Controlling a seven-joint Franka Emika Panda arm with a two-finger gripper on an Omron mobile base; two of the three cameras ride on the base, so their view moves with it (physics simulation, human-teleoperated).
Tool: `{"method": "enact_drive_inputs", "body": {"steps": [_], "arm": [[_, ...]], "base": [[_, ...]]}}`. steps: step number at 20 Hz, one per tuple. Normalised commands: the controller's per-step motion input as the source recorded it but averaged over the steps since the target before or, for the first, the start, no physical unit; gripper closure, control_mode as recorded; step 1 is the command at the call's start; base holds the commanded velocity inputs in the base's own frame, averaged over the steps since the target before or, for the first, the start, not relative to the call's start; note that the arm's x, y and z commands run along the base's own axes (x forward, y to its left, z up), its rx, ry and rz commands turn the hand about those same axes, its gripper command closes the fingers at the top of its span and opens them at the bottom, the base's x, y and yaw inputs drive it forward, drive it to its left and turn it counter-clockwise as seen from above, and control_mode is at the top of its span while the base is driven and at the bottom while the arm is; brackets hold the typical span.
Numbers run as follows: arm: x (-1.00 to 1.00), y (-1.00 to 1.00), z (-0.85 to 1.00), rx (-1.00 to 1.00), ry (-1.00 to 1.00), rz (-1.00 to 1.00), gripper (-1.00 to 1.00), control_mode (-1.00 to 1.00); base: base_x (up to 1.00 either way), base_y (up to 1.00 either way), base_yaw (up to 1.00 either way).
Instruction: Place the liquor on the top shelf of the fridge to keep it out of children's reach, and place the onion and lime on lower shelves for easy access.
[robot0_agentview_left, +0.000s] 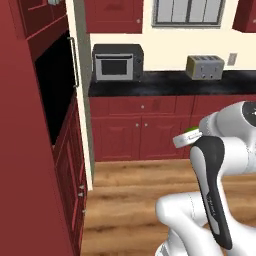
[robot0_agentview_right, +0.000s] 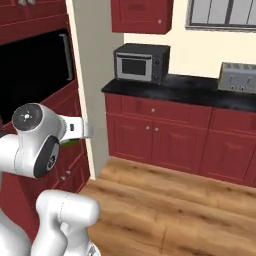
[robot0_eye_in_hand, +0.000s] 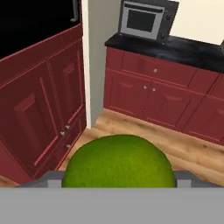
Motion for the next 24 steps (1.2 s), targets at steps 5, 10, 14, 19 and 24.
{"method": "enact_drive_inputs", "body": {"steps": [5, 10, 14, 19, 24], "arm": [[0.0, 0.0, 0.0, 0.0, 0.0, 0.0, 1.0, 1.0], [0.0, 0.0, 0.0, 0.0, 0.0, 0.0, 1.0, 1.0], [0.0, 0.0, 0.0, 0.0, 0.0, 0.0, 1.0, 1.0], [0.0, 0.0, 0.0, 0.0, 0.0, 0.0, 1.0, 1.0], [0.0, 0.0, 0.0, 0.0, 0.0, 0.0, 1.0, 1.0]], "base": [[0.0, -0.47, 0.53], [0.0, -0.34, 0.64], [-0.07, -0.16, 0.67], [-0.26, 0.0, 0.69], [-0.36, 0.04, 0.65]]}}
